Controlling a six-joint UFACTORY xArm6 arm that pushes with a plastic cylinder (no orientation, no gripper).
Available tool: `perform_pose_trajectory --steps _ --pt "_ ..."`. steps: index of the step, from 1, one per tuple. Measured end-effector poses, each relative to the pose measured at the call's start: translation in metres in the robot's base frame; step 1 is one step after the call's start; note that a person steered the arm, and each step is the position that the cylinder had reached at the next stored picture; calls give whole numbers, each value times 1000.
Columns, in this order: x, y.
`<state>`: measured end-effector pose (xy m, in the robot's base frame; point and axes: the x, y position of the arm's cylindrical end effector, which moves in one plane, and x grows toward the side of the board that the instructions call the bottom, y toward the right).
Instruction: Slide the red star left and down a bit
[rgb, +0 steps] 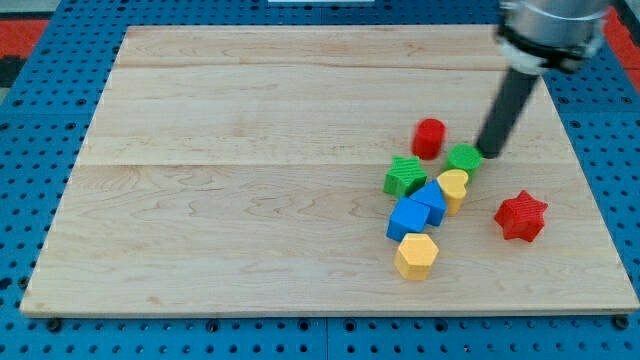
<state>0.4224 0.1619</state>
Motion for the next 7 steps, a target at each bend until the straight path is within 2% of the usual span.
perform_pose_trajectory --steps 1,2,4,5,7 --pt "-25 21" --pt "-63 66" --pt "-23 182" --pt "10 177" --pt "16 111"
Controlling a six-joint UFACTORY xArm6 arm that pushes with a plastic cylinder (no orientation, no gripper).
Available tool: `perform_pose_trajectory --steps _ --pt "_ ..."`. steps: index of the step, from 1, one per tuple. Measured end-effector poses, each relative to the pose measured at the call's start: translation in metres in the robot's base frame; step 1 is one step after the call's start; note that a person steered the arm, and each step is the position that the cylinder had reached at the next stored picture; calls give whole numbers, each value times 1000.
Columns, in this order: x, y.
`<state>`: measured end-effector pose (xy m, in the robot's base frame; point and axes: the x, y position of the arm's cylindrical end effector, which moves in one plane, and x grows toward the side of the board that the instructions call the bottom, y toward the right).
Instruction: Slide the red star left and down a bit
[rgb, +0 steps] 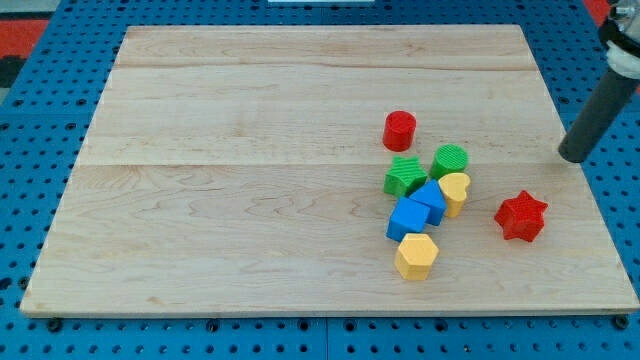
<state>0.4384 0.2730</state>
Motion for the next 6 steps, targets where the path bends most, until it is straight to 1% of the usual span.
perform_pose_trajectory --steps 1,2,3,4,5,6 --pt "14 -12" --pt "18 -10" --pt "26 -20" --pt "37 -4" --pt "43 -6" --pt "61 -32"
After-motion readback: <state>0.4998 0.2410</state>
